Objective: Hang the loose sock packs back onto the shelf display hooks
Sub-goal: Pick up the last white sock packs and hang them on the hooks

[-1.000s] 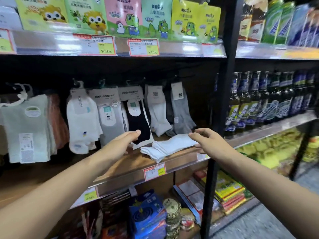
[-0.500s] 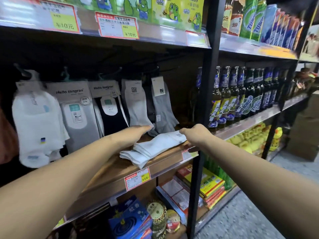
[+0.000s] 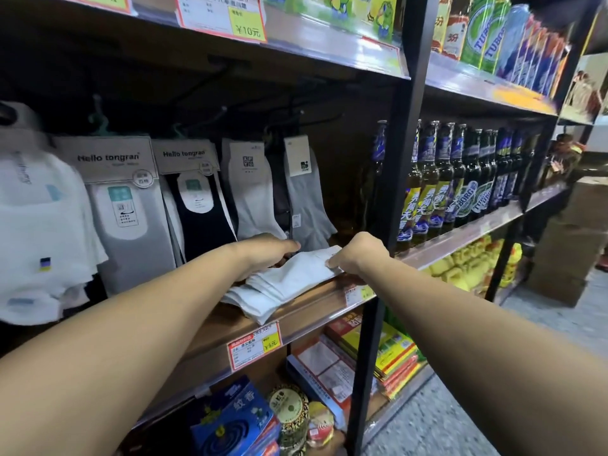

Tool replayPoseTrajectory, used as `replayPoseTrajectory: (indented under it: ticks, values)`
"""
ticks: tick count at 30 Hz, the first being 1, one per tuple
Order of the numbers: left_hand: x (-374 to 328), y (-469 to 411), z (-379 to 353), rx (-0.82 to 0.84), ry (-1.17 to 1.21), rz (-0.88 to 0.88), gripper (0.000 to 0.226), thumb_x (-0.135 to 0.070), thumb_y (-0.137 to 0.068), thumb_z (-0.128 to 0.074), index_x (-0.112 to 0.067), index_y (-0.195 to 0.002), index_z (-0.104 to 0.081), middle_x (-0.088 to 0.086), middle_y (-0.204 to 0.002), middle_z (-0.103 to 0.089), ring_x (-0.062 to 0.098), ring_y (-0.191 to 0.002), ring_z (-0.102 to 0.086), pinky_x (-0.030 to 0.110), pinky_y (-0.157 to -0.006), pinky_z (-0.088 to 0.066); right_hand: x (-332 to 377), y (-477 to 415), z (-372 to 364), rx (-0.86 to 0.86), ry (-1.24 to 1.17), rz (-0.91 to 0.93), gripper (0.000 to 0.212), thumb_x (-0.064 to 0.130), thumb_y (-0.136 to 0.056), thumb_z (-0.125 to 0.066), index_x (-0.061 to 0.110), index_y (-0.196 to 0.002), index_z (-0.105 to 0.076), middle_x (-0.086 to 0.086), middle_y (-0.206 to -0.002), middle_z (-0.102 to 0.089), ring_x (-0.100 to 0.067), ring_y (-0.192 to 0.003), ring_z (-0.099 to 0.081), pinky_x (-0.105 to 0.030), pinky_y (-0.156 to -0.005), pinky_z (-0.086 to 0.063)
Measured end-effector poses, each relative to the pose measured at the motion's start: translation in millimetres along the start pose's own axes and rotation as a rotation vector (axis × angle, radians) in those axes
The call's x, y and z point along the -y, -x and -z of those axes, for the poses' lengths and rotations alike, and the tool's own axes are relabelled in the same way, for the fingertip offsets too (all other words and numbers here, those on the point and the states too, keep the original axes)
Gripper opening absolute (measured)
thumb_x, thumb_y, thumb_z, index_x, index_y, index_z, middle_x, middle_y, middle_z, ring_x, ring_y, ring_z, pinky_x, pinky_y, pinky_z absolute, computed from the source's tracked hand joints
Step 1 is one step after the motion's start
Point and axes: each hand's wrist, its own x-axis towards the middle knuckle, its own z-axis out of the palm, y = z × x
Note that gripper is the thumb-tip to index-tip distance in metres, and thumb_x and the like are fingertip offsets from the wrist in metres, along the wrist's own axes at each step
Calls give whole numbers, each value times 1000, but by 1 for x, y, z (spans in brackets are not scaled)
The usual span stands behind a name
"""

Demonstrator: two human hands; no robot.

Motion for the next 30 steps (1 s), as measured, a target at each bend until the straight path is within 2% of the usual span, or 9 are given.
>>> replayPoseTrajectory:
  ticks: [4, 10, 12, 14, 18, 20, 22, 26, 30]
  values:
    - [-1, -1, -1, 12, 27, 3, 42, -46, -82, -59, -9, -100, -67, 12, -92, -62, 23, -81, -58, 32, -75, -42, 1, -4, -10, 2, -135, -61, 64, 24, -67, -87, 2, -122, -62, -15, -114, -69, -34, -102, -68, -43, -90, -59]
    - [-12, -3, 0, 7, 48, 82, 26, -30, -91, -58, -9, -104, -64, 9, -93, -67, 24, -76, -63, 26, -64, -47, 4, -16, -10, 224, -234, -50, 20, 9, -79, -77, 10, -76, -58, -13, -96, -64, -31, -92, -67, -45, -96, -56]
    - [-14, -2, -1, 36, 66, 129, 23, -30, -90, -59, -8, -98, -65, 12, -91, -68, 28, -80, -64, 29, -69, -48, 7, -12, -6, 257, -205, -68, 26, 12, -85, -74, 9, -72, -52, -11, -79, -56, -26, -71, -58, -35, -79, -57]
    - [-14, -1, -3, 50, 91, 167, 23, -30, -88, -60, -8, -85, -64, 12, -79, -67, 30, -76, -64, 30, -67, -47, 9, -6, 0, 274, -193, -132, 28, 20, -87, -75, 8, -76, -52, -7, -66, -43, -19, -53, -39, -27, -55, -40]
    - [-11, 1, 0, 112, 182, 222, 27, -33, -86, -63, -7, -85, -70, 15, -94, -74, 34, -91, -70, 34, -80, -53, 7, 1, -2, 236, -413, -155, 44, 23, -83, -79, 4, -120, -64, -5, -67, -46, -16, -51, -38, -26, -47, -32]
    - [-9, 4, 3, 157, 224, 220, 27, -32, -86, -63, -9, -96, -70, 15, -108, -72, 34, -107, -68, 38, -93, -51, 4, 3, -2, 213, -503, -121, 40, 16, -86, -76, 1, -121, -66, -5, -69, -55, -13, -50, -44, -24, -45, -34]
    - [-6, 8, 6, 184, 282, 189, 25, -32, -87, -65, -11, -101, -69, 12, -106, -71, 31, -103, -67, 39, -95, -50, 3, 6, 0, 217, -567, -65, 31, 12, -89, -72, 1, -118, -68, -10, -90, -72, -16, -59, -59, -25, -50, -46]
    - [0, 18, 9, 185, 444, 138, 29, -33, -89, -66, -12, -108, -69, 9, -101, -73, 27, -90, -68, 37, -88, -53, 4, 5, 2, 231, -654, 72, 31, 12, -94, -65, 6, -124, -61, -9, -126, -70, -27, -105, -69, -41, -90, -58]
    - [7, 22, 12, 163, 593, 66, 25, -38, -84, -69, -17, -94, -74, 5, -86, -76, 23, -79, -70, 35, -85, -52, 3, 7, 1, 244, -743, 177, 33, 18, -95, -63, 8, -126, -60, -9, -128, -70, -23, -102, -68, -43, -92, -56]
